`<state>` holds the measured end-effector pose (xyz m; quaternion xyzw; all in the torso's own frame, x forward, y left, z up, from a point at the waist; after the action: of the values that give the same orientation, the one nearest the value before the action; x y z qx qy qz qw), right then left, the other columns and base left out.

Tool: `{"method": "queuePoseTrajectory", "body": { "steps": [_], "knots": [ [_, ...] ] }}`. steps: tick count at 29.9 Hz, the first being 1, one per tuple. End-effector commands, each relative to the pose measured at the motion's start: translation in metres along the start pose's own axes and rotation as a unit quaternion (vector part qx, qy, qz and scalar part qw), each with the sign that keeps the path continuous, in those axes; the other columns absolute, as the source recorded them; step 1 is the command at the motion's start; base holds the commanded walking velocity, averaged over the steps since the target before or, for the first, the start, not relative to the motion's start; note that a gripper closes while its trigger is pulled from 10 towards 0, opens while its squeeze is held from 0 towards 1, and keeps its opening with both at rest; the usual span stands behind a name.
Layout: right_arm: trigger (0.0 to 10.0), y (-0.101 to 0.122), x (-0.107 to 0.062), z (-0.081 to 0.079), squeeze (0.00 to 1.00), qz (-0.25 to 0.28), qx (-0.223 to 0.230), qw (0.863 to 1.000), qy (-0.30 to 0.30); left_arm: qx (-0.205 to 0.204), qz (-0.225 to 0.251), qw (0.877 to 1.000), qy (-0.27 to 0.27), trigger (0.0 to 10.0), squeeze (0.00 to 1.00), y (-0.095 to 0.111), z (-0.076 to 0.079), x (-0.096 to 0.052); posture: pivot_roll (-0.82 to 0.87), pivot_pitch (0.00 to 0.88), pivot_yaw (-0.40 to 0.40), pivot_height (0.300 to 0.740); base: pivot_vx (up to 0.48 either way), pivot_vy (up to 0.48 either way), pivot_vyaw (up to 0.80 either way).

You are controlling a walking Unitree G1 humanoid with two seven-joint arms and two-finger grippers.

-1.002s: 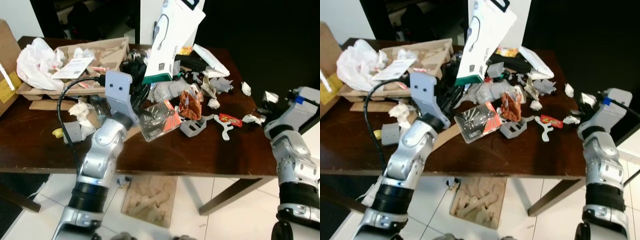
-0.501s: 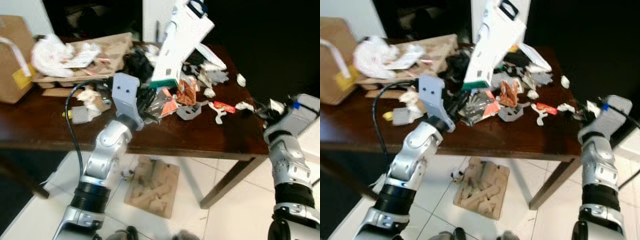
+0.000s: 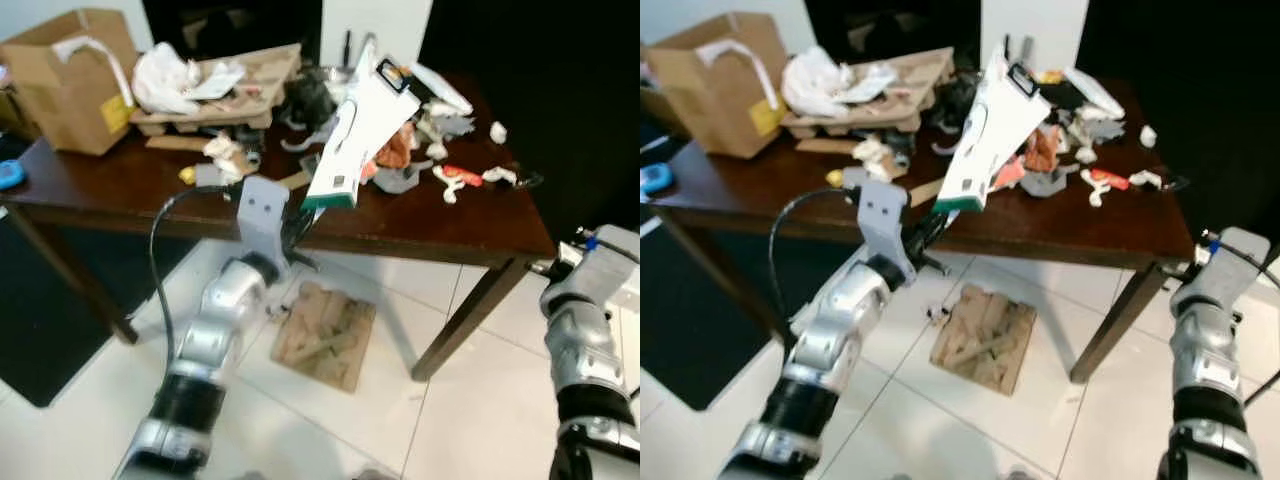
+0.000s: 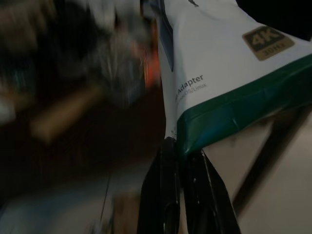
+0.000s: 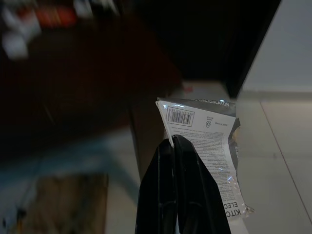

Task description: Picking trash to rubbish bin

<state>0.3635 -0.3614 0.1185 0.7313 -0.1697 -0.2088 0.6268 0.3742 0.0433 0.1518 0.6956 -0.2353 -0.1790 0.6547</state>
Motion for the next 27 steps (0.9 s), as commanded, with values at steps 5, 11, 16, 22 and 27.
{"method": "queuePoseTrajectory", "body": {
  "steps": [5,11,16,22,27],
  "knots": [
    [10.0,-0.056,-0.017,0.022,0.0,-0.069,-0.029,0.996,-0.039,0.006,-0.104,0.994,-0.016,10.0,0.0,-0.071,0.006,-0.022,-0.03,0.122,0.04,0.74,-0.326,0.0,0.0],
    [10.0,-0.116,-0.04,0.021,0.0,-0.153,-0.069,0.985,-0.024,0.009,-0.201,0.979,-0.014,10.0,0.0,-0.133,0.007,-0.053,-0.01,0.104,0.045,0.74,-0.324,0.0,0.0],
    [10.0,-0.218,-0.113,-0.037,0.0,-0.32,-0.101,0.935,0.116,-0.02,-0.364,0.928,0.082,10.0,0.0,-0.217,-0.023,-0.142,0.05,0.119,0.043,0.74,-0.301,0.0,0.0],
    [10.0,-0.27,-0.179,-0.058,0.0,-0.419,-0.165,0.872,0.191,-0.12,-0.411,0.858,0.283,10.0,0.0,-0.242,-0.077,-0.23,0.13,0.118,0.014,0.74,-0.091,0.0,0.0],
    [10.0,-0.277,-0.189,-0.062,0.0,-0.43,-0.192,0.856,0.211,-0.16,-0.389,0.839,0.344,10.0,0.0,-0.239,-0.096,-0.251,0.18,0.126,-0.005,0.74,0.0,0.0,0.0]
  ]
}}
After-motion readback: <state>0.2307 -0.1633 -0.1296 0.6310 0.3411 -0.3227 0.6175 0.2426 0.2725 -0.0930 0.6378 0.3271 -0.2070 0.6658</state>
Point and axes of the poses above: a point about 5 cm out from each wrist's last joint towards the gripper, its own x axis pointing out of the wrist towards the gripper, its own y axis along the axis of the wrist's last joint, z = x × y, the point moved 6 cm from there along x, pointing out of the wrist towards the gripper, and after that the axes turned 4 degrees about x, right-handed, at the moved point
